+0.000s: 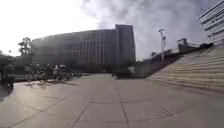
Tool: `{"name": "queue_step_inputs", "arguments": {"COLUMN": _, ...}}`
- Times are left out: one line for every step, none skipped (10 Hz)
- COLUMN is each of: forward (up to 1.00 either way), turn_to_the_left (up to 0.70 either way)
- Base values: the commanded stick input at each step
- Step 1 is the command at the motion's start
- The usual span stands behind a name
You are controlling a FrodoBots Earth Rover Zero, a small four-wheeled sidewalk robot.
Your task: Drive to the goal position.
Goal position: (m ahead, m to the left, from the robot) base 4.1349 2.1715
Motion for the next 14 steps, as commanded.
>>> {"name": "queue_step_inputs", "arguments": {"forward": 0.70, "turn_to_the_left": 0.06}}
{"name": "queue_step_inputs", "arguments": {"forward": 0.70, "turn_to_the_left": 0.04}}
{"name": "queue_step_inputs", "arguments": {"forward": 0.70, "turn_to_the_left": 0.02}}
{"name": "queue_step_inputs", "arguments": {"forward": 0.70, "turn_to_the_left": 0.00}}
{"name": "queue_step_inputs", "arguments": {"forward": 0.70, "turn_to_the_left": 0.00}}
{"name": "queue_step_inputs", "arguments": {"forward": 0.70, "turn_to_the_left": 0.00}}
{"name": "queue_step_inputs", "arguments": {"forward": 0.70, "turn_to_the_left": 0.00}}
{"name": "queue_step_inputs", "arguments": {"forward": 0.70, "turn_to_the_left": 0.00}}
{"name": "queue_step_inputs", "arguments": {"forward": 0.70, "turn_to_the_left": 0.00}}
{"name": "queue_step_inputs", "arguments": {"forward": 0.70, "turn_to_the_left": 0.00}}
{"name": "queue_step_inputs", "arguments": {"forward": 0.70, "turn_to_the_left": 0.00}}
{"name": "queue_step_inputs", "arguments": {"forward": 0.70, "turn_to_the_left": 0.00}}
{"name": "queue_step_inputs", "arguments": {"forward": 0.70, "turn_to_the_left": 0.00}}
{"name": "queue_step_inputs", "arguments": {"forward": 0.70, "turn_to_the_left": 0.00}}
